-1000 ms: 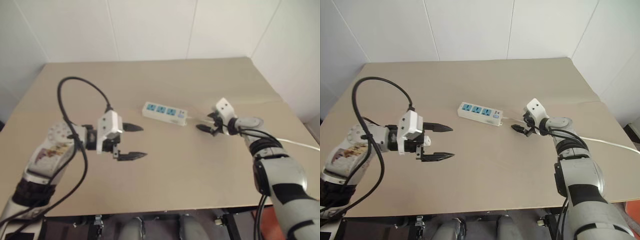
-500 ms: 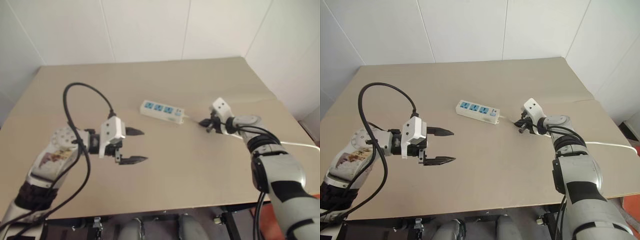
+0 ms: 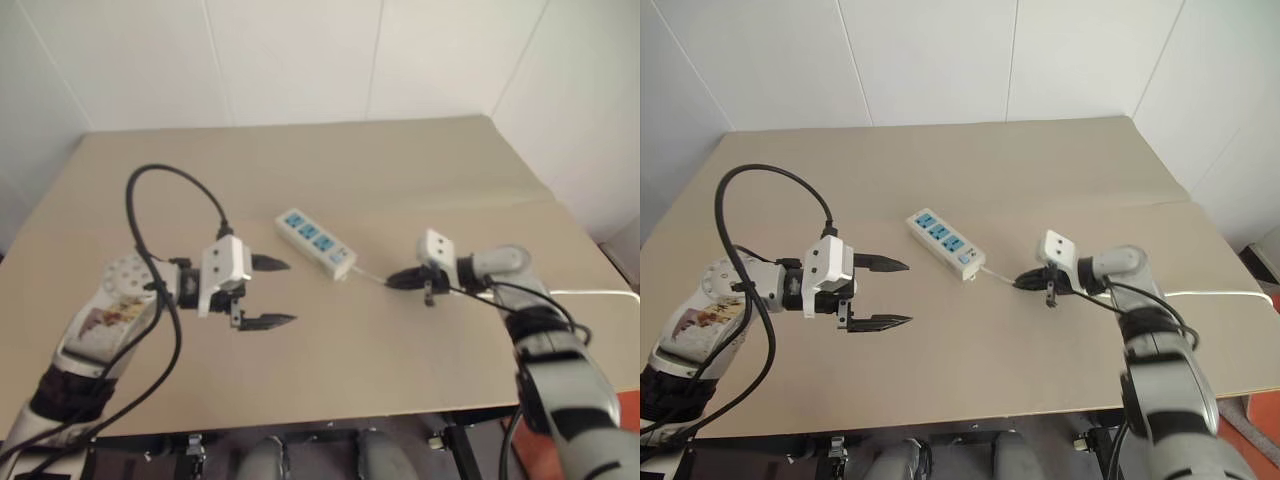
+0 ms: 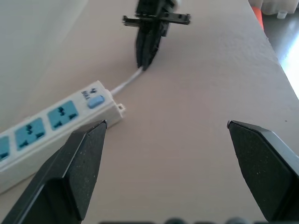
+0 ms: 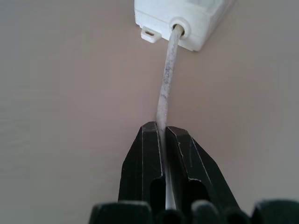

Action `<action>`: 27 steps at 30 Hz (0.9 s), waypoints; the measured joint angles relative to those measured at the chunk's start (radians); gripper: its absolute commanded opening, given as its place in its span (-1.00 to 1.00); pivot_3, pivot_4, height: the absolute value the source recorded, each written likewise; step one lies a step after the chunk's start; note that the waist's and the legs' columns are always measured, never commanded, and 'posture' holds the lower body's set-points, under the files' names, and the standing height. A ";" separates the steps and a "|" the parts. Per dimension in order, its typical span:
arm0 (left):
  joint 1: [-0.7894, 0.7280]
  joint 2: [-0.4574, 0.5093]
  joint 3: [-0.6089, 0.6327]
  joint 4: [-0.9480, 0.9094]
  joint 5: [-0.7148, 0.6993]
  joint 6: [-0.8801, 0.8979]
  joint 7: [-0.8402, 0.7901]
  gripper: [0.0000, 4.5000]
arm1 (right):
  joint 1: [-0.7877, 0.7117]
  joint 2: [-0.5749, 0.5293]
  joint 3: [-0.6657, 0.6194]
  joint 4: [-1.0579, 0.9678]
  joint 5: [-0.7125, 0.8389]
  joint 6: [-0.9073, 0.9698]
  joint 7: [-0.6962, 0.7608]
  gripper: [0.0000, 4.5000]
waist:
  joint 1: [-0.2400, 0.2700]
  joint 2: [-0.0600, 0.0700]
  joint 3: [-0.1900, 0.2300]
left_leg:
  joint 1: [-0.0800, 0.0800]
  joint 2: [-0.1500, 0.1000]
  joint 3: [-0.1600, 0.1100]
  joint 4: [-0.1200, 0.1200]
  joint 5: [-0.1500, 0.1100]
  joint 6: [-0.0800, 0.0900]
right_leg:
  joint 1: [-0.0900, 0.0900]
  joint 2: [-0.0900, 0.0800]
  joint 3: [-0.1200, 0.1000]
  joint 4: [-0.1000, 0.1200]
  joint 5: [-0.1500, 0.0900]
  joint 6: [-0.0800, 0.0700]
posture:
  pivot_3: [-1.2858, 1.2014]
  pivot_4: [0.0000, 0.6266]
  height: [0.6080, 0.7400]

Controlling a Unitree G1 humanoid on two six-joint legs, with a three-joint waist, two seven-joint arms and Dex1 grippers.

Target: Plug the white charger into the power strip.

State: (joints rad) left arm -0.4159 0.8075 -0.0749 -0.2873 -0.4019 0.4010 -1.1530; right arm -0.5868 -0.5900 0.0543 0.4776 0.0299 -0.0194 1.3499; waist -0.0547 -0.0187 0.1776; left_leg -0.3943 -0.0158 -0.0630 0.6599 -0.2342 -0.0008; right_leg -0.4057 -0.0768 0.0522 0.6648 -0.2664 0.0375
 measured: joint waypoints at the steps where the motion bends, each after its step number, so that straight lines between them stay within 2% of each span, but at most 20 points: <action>1: 0.001 0.004 0.001 0.000 -0.006 0.012 -0.004 1.00 | 0.070 -0.012 -0.006 -0.107 0.017 0.039 -0.010 -1.00 | 0.005 0.000 0.000 | 0.000 0.000 -0.001 0.000 0.000 0.000 | 0.000 0.000 0.000 0.000 0.000 0.000 | 0.03 -0.52 1.00; 4: -0.006 0.006 -0.001 0.000 -0.013 0.023 -0.018 1.00 | 0.221 0.001 -0.032 -0.334 -0.002 0.111 -0.171 -1.00 | 0.004 -0.001 0.000 | 0.003 -0.001 0.001 0.001 0.000 0.000 | 0.000 0.000 0.004 -0.002 0.000 0.000 | 0.03 -0.52 1.00; 5: -0.014 0.006 -0.004 0.002 -0.013 0.023 -0.024 1.00 | 0.244 0.016 -0.036 -0.371 -0.013 0.133 -0.231 -0.68 | 0.004 -0.001 0.000 | 0.005 -0.001 0.003 0.001 0.000 0.000 | 0.000 0.000 0.006 -0.001 0.000 0.000 | 0.03 -0.52 1.00; 10: -0.049 0.029 -0.013 0.039 0.005 0.019 -0.060 1.00 | 0.317 0.025 -0.042 -0.479 -0.006 0.234 -0.364 0.04 | 0.009 -0.001 0.000 | 0.011 -0.001 0.010 0.001 0.001 0.000 | 0.005 0.001 0.006 0.000 0.001 0.001 | 0.03 -0.52 1.00; 16: -0.051 0.057 -0.026 0.067 0.042 0.014 -0.083 1.00 | 0.360 0.018 -0.085 -0.612 0.039 0.324 -0.444 0.99 | 0.012 -0.001 0.000 | 0.006 -0.001 0.009 0.001 0.001 0.000 | 0.002 0.001 0.007 -0.001 0.001 0.001 | 0.03 -0.52 1.00; 21: -0.023 0.100 0.004 0.067 0.045 0.014 -0.079 1.00 | 0.397 0.028 -0.146 -0.740 0.138 0.391 -0.490 0.99 | 0.011 -0.001 0.000 | 0.005 -0.001 0.007 0.001 0.000 0.001 | 0.001 0.001 0.007 -0.002 0.001 0.002 | 0.03 -0.52 1.00; 27: 0.012 0.139 0.050 0.093 0.047 0.000 -0.081 1.00 | 0.390 0.126 -0.132 -0.788 0.233 0.379 -0.524 0.99 | 0.011 -0.002 0.000 | 0.006 -0.001 0.008 0.001 0.000 0.001 | 0.002 0.001 0.007 -0.001 0.001 0.002 | 0.03 -0.52 1.00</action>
State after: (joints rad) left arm -0.4043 0.9460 -0.0245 -0.1939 -0.3549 0.4007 -1.2344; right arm -0.1972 -0.4638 -0.0776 -0.3103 0.2627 0.3600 0.8256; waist -0.0437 -0.0203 0.1777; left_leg -0.3880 -0.0166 -0.0552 0.6606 -0.2338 0.0000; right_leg -0.4037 -0.0762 0.0596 0.6634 -0.2655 0.0392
